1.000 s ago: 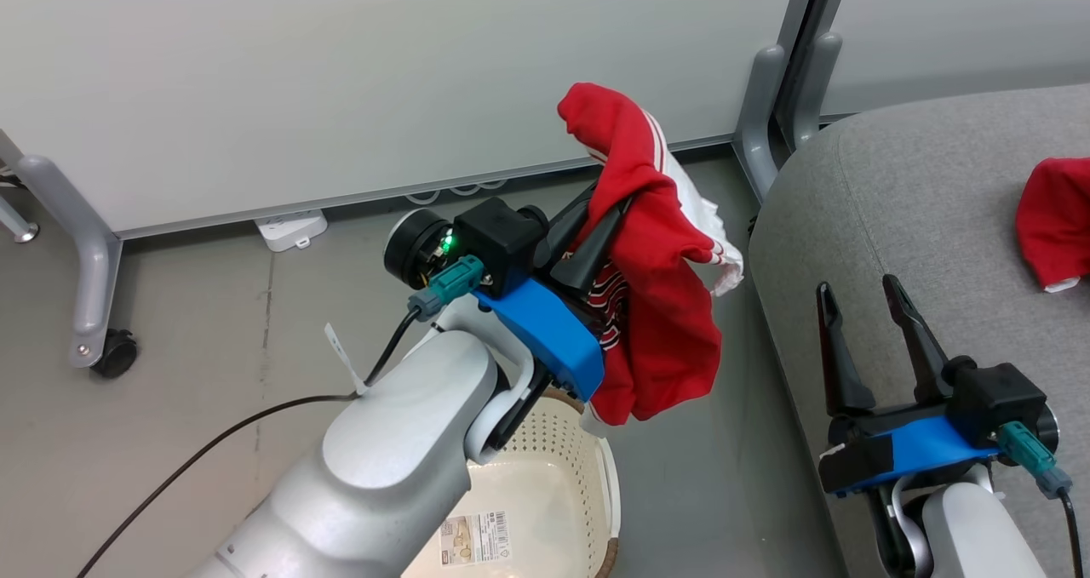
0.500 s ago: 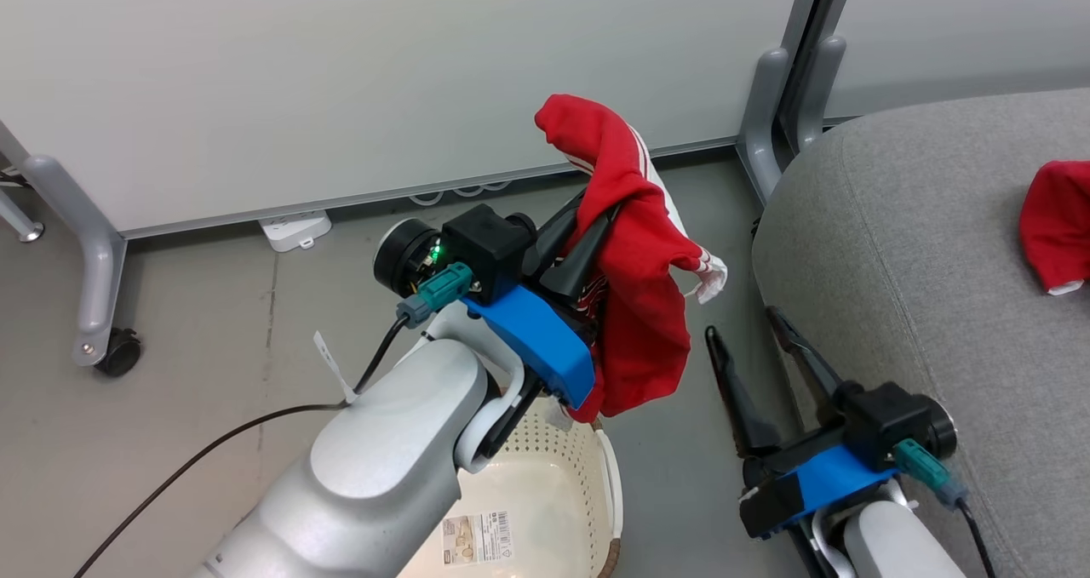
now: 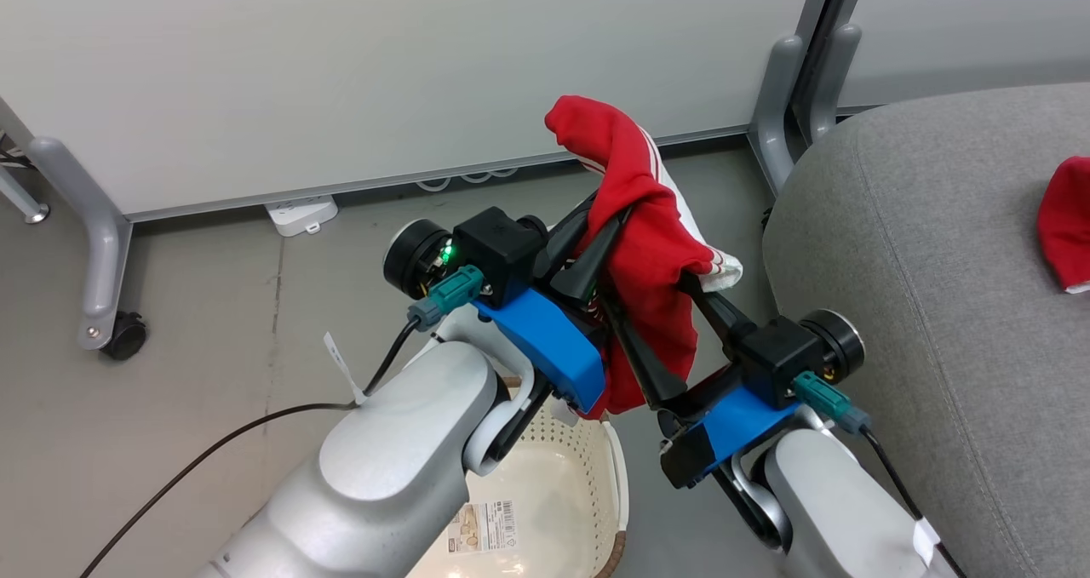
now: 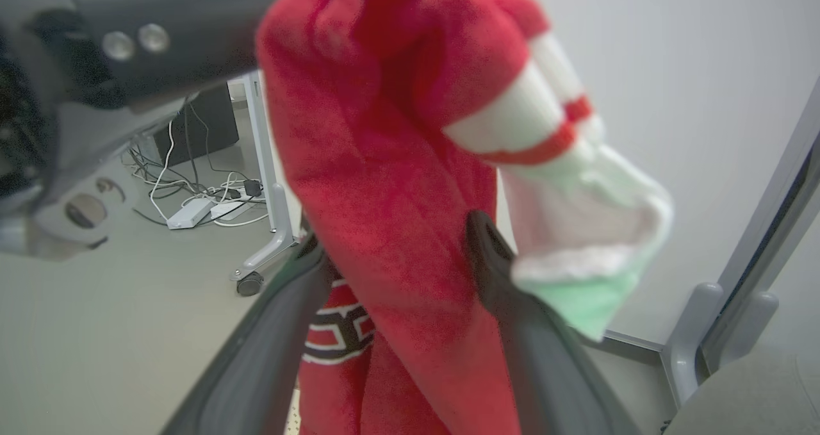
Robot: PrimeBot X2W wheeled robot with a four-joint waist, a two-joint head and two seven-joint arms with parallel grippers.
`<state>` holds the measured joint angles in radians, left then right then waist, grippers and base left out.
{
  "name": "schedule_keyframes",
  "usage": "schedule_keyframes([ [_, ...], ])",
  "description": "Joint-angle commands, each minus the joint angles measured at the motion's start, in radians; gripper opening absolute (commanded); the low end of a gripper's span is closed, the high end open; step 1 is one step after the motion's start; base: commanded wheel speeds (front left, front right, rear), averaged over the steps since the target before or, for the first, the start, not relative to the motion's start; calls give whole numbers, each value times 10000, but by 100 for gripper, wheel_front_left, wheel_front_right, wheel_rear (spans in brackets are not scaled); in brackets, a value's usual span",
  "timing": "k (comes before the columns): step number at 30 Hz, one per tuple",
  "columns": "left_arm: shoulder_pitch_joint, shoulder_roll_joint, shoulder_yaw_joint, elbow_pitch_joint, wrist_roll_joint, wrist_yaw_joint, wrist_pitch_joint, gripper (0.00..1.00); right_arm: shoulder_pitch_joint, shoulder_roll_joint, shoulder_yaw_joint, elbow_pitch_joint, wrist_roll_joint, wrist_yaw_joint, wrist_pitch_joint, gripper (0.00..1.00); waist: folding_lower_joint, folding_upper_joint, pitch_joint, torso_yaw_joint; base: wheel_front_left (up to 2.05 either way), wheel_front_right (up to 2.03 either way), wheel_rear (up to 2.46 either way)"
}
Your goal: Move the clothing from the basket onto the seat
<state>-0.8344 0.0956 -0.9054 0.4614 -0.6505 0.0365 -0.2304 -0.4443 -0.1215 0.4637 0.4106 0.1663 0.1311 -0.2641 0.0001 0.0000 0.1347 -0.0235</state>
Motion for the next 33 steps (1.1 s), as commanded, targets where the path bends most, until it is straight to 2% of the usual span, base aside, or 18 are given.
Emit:
schedule_keyframes([
  [1,-100,-9,-3,-29,-45,3,-52,0,-228,94,102,96,-1,-7,-5,100,-1,0,35,22,0,0,0],
  [7,-214,-84,-68,26,-62,-45,-102,0,-883,305,374,787,-58,-9,-3,100,-1,0,110,87,0,0,0],
  [8,-216,-94,-73,37,-57,-39,-101,0,-937,342,400,898,-18,-9,-5,94,-1,0,115,94,0,0,0],
  [9,-224,-101,-81,51,-54,-43,-104,0,-983,373,456,1042,58,-7,-5,0,-1,0,116,102,0,0,0],
  [32,-320,-52,-118,242,-134,-71,-178,0,-1244,415,613,1257,344,-9,-5,0,-1,0,144,41,0,0,0],
  [33,-339,-44,-125,254,-121,-34,-168,14,-1239,418,610,1250,351,-9,-5,0,-1,0,145,40,0,0,0],
])
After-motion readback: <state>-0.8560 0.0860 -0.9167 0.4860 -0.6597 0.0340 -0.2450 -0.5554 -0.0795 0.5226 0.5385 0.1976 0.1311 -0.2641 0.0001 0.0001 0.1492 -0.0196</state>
